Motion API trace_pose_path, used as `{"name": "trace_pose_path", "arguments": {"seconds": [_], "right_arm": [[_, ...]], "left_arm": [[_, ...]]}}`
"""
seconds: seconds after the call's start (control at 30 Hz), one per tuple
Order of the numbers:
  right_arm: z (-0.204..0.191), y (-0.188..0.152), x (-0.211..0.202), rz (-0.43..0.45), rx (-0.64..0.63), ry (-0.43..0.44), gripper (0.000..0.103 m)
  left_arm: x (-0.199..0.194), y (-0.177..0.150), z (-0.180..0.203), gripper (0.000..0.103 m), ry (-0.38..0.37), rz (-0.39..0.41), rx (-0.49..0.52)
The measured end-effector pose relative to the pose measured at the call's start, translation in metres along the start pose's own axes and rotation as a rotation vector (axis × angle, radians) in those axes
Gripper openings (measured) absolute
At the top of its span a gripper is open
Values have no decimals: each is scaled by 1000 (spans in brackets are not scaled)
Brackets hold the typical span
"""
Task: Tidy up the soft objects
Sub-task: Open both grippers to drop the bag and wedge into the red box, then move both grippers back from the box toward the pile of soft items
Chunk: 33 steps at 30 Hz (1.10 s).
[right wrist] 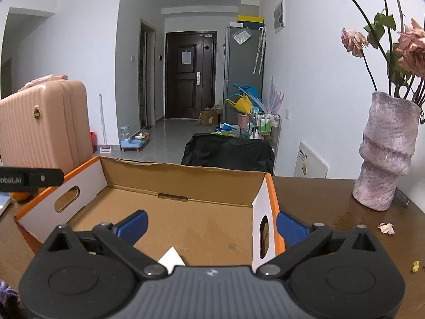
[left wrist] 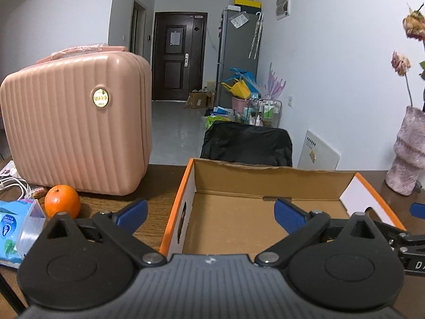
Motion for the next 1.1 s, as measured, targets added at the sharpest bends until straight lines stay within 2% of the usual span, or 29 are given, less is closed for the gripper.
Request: {"name": "trace_pose_path", "arguments": {"seconds": [0.47, 1.1], "right_arm": [[-6, 9, -36, 51, -19, 19, 103], [-9, -13, -115, 78, -4, 30, 103]], "left_arm": [[-54, 11, -14, 103, -1, 81, 1], [-127, -18, -30, 103, 44, 98, 10]]}}
Point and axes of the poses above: each gripper's, at about its wrist camera, not at the fingertips, and x roughly the way its jaws point, z to its right, y to its top, the point moved 10 cm from there along x, roughly the way its jaws point, and after that the axes turned 6 degrees about x, right-handed, at the moved point
